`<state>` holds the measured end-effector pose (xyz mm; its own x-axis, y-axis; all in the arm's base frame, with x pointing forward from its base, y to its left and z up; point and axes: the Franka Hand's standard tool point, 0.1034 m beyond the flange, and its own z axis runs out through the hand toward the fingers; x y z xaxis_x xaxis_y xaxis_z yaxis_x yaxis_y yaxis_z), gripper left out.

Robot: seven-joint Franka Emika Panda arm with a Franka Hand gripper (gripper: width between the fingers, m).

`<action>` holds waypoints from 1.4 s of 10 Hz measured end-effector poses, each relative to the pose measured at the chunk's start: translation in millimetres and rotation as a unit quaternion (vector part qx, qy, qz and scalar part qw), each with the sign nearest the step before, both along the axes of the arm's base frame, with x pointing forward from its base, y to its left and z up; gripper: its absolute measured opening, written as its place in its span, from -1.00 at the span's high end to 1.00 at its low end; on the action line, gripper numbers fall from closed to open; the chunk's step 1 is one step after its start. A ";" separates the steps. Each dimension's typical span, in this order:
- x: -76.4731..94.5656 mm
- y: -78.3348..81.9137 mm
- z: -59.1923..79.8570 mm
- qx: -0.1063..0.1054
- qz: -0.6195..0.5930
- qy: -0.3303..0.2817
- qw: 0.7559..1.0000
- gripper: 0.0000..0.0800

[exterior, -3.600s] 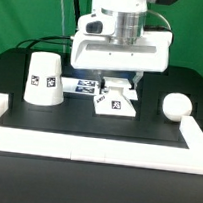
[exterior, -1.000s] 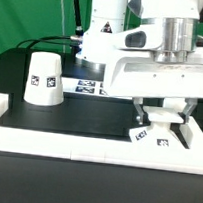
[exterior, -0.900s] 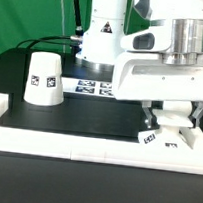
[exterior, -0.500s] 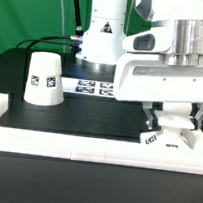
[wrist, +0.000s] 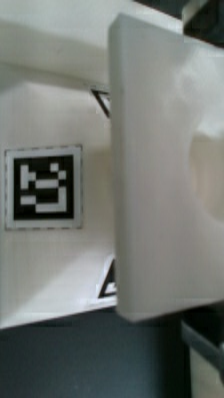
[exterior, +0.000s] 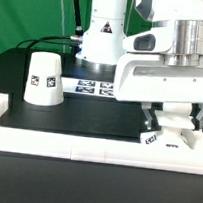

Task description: Assemble lamp

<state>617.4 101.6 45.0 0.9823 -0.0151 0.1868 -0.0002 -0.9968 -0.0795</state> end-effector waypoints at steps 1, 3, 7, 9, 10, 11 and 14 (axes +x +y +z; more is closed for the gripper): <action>0.0 0.1 0.0 0.000 0.000 0.000 1.000 -0.69; -0.8 -0.6 1.1 -0.001 0.006 -0.001 1.000 -0.73; -42.2 -6.7 19.6 -0.010 0.036 0.011 0.999 -0.75; -57.9 -5.1 27.9 -0.011 0.039 0.015 0.999 -0.75; -63.9 -1.1 32.4 -0.009 0.038 0.015 0.999 -0.75; -69.1 10.9 36.1 -0.009 0.037 0.014 0.999 -0.75; -71.1 12.4 33.0 -0.009 0.043 0.016 0.999 -0.75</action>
Offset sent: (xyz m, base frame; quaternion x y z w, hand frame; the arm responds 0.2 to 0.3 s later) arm -0.0358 -0.0140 0.0188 -0.0082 -0.0139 -0.0709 0.9974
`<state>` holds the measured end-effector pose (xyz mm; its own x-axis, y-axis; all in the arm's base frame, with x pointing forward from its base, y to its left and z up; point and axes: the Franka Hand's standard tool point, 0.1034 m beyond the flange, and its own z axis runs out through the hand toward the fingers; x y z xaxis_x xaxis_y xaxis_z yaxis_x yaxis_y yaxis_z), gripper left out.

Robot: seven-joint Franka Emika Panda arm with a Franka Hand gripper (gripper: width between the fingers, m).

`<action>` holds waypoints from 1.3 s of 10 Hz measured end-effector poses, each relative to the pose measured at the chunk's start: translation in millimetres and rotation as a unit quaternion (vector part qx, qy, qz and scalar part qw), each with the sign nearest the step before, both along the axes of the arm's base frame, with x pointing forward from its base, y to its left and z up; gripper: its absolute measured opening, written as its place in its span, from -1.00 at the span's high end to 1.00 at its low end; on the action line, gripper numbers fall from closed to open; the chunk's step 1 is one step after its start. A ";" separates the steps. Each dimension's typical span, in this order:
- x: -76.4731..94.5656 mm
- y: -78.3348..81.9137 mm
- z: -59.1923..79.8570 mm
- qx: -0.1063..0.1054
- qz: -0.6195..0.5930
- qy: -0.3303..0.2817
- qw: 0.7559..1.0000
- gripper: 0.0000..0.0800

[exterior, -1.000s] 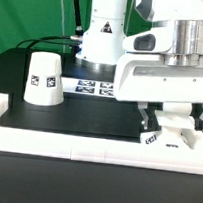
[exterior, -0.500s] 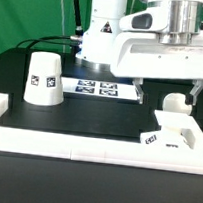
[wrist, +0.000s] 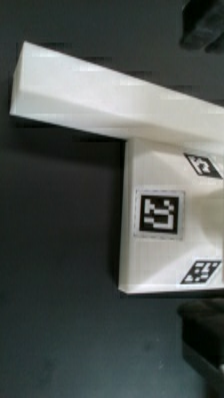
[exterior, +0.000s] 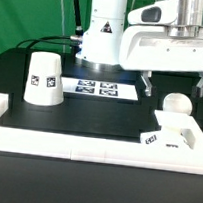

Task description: Assemble lamp

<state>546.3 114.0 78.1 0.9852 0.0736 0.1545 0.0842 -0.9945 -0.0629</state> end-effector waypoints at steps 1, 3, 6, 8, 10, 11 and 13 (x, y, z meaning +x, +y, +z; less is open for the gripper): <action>-9.5 8.1 -3.7 0.003 -0.008 0.002 1.000 -0.75; -26.0 24.3 -10.3 0.002 -0.003 0.012 1.000 -0.75; -34.2 25.3 -19.0 0.004 -0.007 0.012 1.000 -0.75; -35.2 25.0 -19.2 0.002 -0.006 0.028 1.000 -0.75; -41.4 24.6 -21.4 -0.003 -0.005 0.066 0.998 -0.75; -46.1 26.6 -23.0 -0.008 -0.003 0.105 0.994 -0.75; -48.7 27.0 -22.9 -0.015 -0.001 0.157 0.987 -0.75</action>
Offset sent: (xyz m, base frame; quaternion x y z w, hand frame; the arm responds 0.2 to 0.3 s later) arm -0.0277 0.0191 -0.0051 0.0169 -0.0192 0.0369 0.9990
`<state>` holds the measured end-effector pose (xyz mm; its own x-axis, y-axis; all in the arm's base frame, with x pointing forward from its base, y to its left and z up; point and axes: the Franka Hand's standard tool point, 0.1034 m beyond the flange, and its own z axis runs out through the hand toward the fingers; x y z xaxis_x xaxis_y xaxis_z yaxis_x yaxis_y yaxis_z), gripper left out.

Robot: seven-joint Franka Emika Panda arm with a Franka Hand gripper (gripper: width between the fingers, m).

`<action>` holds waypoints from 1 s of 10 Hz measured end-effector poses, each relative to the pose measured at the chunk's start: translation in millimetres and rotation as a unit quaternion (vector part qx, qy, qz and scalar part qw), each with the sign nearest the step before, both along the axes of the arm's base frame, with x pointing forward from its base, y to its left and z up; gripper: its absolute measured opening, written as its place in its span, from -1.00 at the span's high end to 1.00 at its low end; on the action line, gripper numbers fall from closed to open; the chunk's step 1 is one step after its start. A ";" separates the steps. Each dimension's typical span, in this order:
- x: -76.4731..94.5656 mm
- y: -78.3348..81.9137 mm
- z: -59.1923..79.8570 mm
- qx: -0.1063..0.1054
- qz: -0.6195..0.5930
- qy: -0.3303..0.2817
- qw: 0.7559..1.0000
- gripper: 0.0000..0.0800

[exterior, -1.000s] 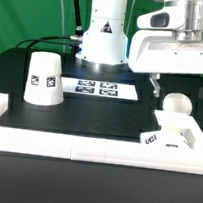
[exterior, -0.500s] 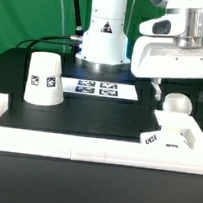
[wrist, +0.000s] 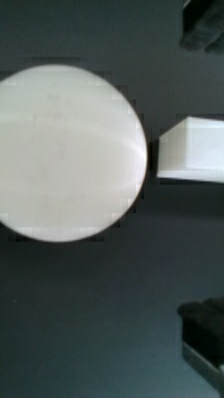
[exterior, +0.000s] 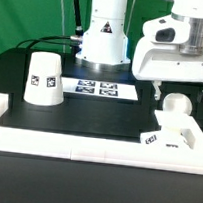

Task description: Assemble lamp

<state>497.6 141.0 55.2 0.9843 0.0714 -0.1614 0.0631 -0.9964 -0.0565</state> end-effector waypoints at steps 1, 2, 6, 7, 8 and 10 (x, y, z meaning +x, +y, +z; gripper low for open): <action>-5.4 -0.9 0.4 -0.005 0.002 0.044 0.999 -0.75; -3.9 0.2 1.0 -0.009 0.004 0.078 0.997 -0.75; -5.5 5.3 -0.8 -0.023 0.006 0.196 0.980 -0.75; -11.2 2.7 -0.7 -0.029 0.008 0.239 0.971 -0.75; -9.4 2.3 -2.9 -0.031 0.009 0.265 0.964 -0.75; -7.6 2.8 -6.6 -0.032 0.005 0.262 0.965 -0.75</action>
Offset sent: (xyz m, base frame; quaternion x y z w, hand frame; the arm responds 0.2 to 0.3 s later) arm 0.0033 0.0061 0.0017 0.0011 -0.2021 0.0067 0.9793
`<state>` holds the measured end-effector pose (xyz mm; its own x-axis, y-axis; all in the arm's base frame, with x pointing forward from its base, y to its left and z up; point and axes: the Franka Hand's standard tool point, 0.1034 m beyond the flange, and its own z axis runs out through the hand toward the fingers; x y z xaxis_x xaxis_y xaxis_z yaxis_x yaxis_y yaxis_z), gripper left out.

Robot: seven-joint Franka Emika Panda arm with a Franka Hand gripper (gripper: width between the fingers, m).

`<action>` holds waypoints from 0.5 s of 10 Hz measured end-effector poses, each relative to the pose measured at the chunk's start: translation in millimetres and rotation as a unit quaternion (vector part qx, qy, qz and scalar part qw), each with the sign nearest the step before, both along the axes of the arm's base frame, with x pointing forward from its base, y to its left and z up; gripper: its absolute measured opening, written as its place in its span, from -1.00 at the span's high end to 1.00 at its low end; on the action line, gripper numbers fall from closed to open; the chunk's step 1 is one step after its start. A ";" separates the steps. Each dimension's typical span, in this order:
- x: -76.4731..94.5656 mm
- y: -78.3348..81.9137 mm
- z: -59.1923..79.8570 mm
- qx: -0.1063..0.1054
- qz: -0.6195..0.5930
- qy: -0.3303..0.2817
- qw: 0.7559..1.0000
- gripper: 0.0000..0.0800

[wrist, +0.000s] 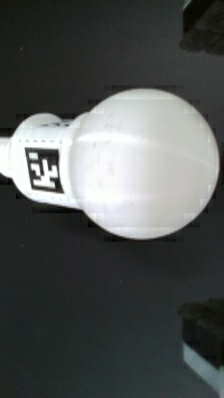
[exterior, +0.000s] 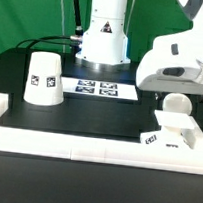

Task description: Assemble lamp

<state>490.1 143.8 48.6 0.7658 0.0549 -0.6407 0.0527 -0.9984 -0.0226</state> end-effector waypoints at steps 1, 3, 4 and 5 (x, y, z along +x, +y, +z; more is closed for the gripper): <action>-6.7 -1.4 -4.9 -0.010 -0.011 0.005 1.000 -0.75; -13.7 -0.7 -8.4 -0.022 -0.023 0.011 0.999 -0.75; -16.4 -0.9 -10.4 -0.024 -0.024 0.014 0.999 -0.75; -18.7 -1.8 -11.6 -0.026 -0.024 0.016 0.999 -0.75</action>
Offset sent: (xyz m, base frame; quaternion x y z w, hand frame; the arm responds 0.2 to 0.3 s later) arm -0.0148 0.0066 -0.0076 0.0202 -0.0073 0.0395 0.9990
